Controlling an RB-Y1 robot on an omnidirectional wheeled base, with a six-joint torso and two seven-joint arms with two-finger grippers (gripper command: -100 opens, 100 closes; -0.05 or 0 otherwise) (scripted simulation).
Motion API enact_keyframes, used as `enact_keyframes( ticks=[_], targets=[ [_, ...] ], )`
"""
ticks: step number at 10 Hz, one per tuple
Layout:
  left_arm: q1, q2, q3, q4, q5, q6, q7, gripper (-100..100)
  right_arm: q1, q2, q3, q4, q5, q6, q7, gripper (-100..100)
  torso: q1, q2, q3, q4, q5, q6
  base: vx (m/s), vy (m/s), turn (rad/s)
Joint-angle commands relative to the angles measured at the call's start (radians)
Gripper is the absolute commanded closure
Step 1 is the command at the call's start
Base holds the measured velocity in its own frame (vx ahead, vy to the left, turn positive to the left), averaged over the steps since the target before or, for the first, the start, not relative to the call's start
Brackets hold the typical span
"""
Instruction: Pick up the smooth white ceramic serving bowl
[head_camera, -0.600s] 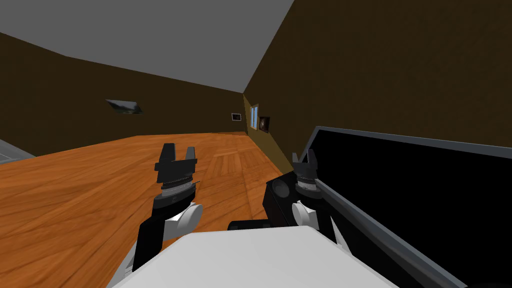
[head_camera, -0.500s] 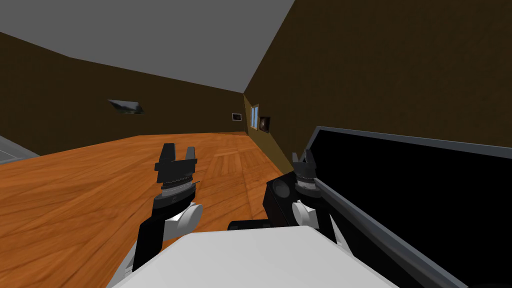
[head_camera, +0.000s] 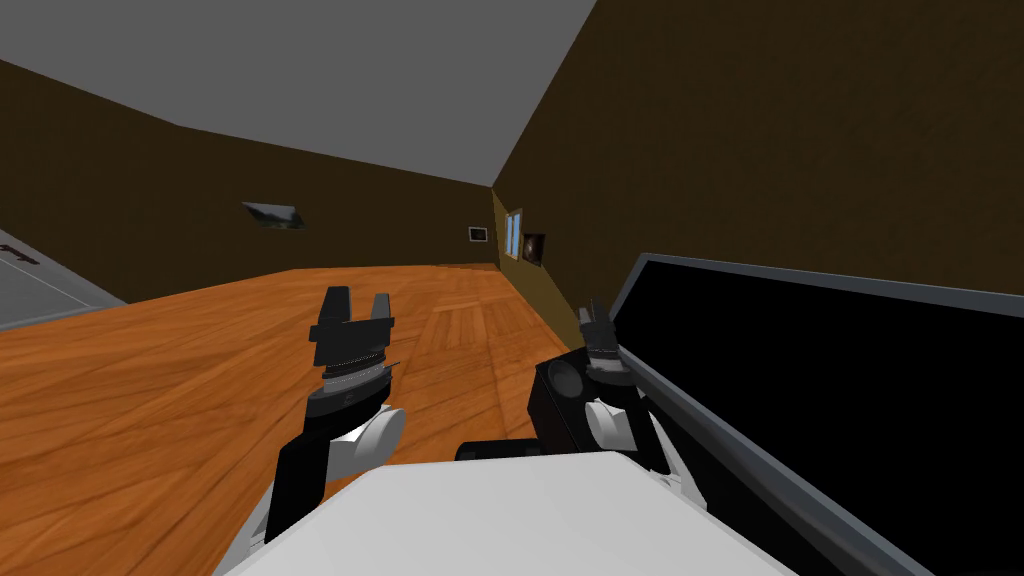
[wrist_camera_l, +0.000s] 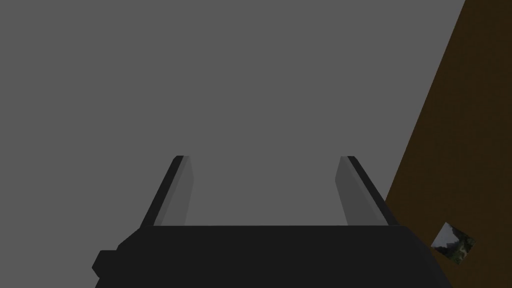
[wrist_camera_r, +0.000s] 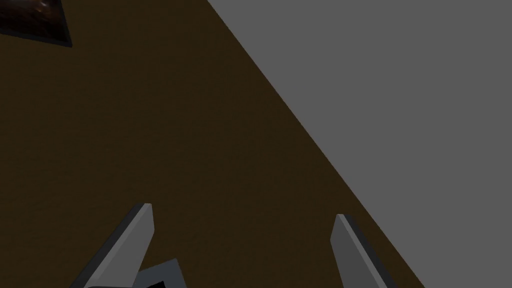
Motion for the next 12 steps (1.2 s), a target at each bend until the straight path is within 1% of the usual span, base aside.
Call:
enact_keyframes(
  ticks=[1,2,3,4,5,6,7,8,9,10,11,12],
  targets=[
    [0.000,0.000,0.000,0.000,0.000,0.000,0.000,0,-0.009,-0.011,0.001,0.012,0.012,0.038,0.048,-100,0.000,0.000,0.000,0.000,0.000,0.000,-0.003,0.002,0.072],
    [0.000,0.000,0.000,0.000,0.000,0.000,0.000,0,-0.019,-0.021,-0.001,0.024,0.022,0.068,0.074,-100,0.000,0.000,0.000,0.000,0.000,0.000,-0.005,0.001,0.094],
    [0.000,0.000,0.000,0.000,0.000,0.000,0.000,0,-0.019,-0.021,-0.001,0.024,0.022,0.077,0.088,-100,0.000,0.000,0.000,0.000,0.000,0.000,-0.004,0.000,0.036],
    [0.000,0.000,0.000,0.000,0.000,0.000,0.000,0,-0.030,-0.032,-0.003,0.037,0.032,0.114,0.124,-100,0.000,0.000,0.000,0.000,0.000,0.000,-0.004,0.001,0.081],
    [0.000,0.000,0.000,0.000,0.000,0.000,0.000,0,-0.030,-0.032,-0.003,0.037,0.032,0.119,0.130,-100,0.000,0.000,0.000,0.000,0.000,0.000,-0.003,-0.001,0.047],
    [0.000,0.000,0.000,0.000,0.000,0.000,0.000,0,-0.041,-0.043,-0.006,0.051,0.042,0.162,0.169,-100,0.000,0.000,0.000,0.000,0.000,0.000,-0.004,0.001,0.089],
    [0.000,0.000,0.000,0.000,0.000,0.000,0.000,0,-0.041,-0.043,-0.006,0.051,0.042,0.163,0.175,-100,0.000,0.000,0.000,0.000,0.000,0.000,-0.003,0.000,0.051],
    [0.000,0.000,0.000,0.000,0.000,0.000,0.000,0,-0.052,-0.054,-0.008,0.067,0.054,0.207,0.216,-100,0.000,0.000,0.000,0.000,0.000,0.000,-0.003,0.002,0.101],
    [0.000,0.000,0.000,0.000,0.000,0.000,0.000,0,-0.052,-0.054,-0.008,0.067,0.054,0.209,0.222,-100,0.000,0.000,0.000,0.000,0.000,0.000,-0.002,-0.001,0.042],
    [0.000,0.000,0.000,0.000,0.000,0.000,0.000,0,-0.063,-0.065,-0.010,0.085,0.065,0.248,0.264,-100,0.000,0.000,0.000,0.000,0.000,0.000,-0.003,0.003,0.090],
    [0.000,0.000,0.000,0.000,0.000,0.000,0.000,0,-0.063,-0.065,-0.010,0.085,0.065,0.256,0.270,-100,0.000,0.000,0.000,0.000,0.000,0.000,-0.002,-0.001,0.048],
    [0.000,0.000,0.000,0.000,0.000,0.000,0.000,0,-0.074,-0.076,-0.011,0.104,0.077,0.295,0.307,-100,0.000,0.000,0.000,0.000,0.000,0.000,-0.003,0.002,0.082]
  ],
)
